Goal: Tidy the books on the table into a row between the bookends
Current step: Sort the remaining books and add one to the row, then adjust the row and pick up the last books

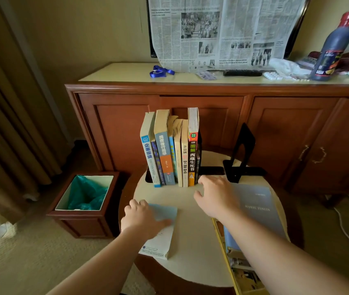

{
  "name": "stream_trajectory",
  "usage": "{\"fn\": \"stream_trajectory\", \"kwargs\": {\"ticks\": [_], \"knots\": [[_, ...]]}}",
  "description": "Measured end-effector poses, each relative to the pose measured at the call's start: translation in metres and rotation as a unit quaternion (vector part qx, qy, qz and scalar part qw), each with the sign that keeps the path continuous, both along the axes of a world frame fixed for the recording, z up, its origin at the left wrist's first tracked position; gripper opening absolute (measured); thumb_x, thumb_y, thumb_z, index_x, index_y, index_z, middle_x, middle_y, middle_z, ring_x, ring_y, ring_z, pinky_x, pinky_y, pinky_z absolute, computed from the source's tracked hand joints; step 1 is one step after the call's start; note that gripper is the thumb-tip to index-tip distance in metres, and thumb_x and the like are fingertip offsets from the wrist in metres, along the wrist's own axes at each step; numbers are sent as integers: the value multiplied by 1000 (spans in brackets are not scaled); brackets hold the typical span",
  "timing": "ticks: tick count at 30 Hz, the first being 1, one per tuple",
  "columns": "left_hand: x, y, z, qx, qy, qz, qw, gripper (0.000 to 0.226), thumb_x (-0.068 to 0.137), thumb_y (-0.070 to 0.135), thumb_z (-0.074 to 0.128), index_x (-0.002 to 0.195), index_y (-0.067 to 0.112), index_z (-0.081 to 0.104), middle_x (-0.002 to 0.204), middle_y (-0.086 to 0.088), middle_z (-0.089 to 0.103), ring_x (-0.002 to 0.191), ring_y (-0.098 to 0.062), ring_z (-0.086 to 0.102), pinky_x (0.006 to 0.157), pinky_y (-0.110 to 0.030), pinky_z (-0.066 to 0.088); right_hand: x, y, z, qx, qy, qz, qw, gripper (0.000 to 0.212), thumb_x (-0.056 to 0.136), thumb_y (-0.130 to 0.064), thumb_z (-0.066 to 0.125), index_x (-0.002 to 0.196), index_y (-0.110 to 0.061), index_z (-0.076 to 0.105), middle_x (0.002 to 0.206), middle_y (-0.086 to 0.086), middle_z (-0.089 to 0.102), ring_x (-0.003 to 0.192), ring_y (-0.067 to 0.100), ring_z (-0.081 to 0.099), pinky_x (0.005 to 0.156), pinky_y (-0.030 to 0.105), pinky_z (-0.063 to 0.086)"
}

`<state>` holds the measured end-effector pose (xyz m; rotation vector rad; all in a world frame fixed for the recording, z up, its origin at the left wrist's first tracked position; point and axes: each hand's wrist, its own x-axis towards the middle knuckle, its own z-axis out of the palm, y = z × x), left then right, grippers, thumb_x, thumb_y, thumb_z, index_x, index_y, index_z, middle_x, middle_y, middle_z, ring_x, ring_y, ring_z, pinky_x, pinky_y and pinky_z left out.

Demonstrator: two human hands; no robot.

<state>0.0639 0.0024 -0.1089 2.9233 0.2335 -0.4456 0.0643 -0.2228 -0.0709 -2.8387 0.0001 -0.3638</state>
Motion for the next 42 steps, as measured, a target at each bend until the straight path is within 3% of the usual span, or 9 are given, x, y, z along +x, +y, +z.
{"fn": "stream_trajectory", "kwargs": {"ticks": [4,6,9,15,22,27,31,38,42], "knots": [[2,1,8,-96,38,67,992,107,68,75,81,142,9,40,115,-3,49,110,-24,60,80,-31,56,-4,1,7,36,-10,36,999,29,97,-38,59,118,-20,67,104,-4,69,103,20,57,102,39,45],[3,3,16,-151,57,72,984,79,80,58,81,136,12,50,104,2,58,92,-16,66,62,-23,53,-6,5,12,38,-32,55,997,24,97,-34,60,115,-19,68,100,-6,69,101,20,55,97,38,46],[5,3,31,-308,68,128,940,33,95,31,67,123,15,61,99,-5,71,86,-21,73,71,-32,63,-15,14,22,46,-59,97,992,15,94,-29,63,104,-19,68,93,-9,65,97,18,54,83,37,50],[-3,-9,78,-501,31,110,858,12,97,11,64,108,10,68,98,-13,76,77,-25,77,60,-37,62,-48,49,37,200,173,132,955,55,79,-73,67,117,-35,63,105,-19,63,95,6,62,79,32,57],[-5,-33,92,-361,-83,-48,928,24,94,39,69,86,17,68,88,-2,74,81,-19,72,69,-34,63,-54,52,32,151,104,50,982,34,97,-39,53,129,-27,55,123,1,67,99,24,66,76,37,57],[-3,-52,97,-270,-102,-81,954,16,99,31,59,96,18,68,107,1,69,96,-17,64,56,-22,48,-52,46,28,152,77,-21,985,44,95,-55,52,123,-22,58,117,4,71,99,29,68,79,44,60],[3,-59,86,-315,-72,-56,945,18,97,35,64,95,18,69,117,-2,70,106,-20,66,76,-34,63,-50,40,27,184,117,6,976,54,83,-54,63,127,-26,54,117,-4,71,98,20,69,81,40,61],[9,-56,95,-377,-53,-108,918,39,104,49,54,110,16,74,119,1,71,116,-17,62,89,-34,56,-35,27,31,149,96,-19,984,30,94,-24,53,123,-22,58,113,6,67,91,25,61,67,33,49],[38,-48,107,-248,-219,-173,928,41,101,34,65,140,21,61,142,1,59,125,-16,57,103,-34,52,-31,21,30,139,73,-39,987,7,96,-25,55,102,-21,56,100,1,67,75,16,61,56,30,50]]}}
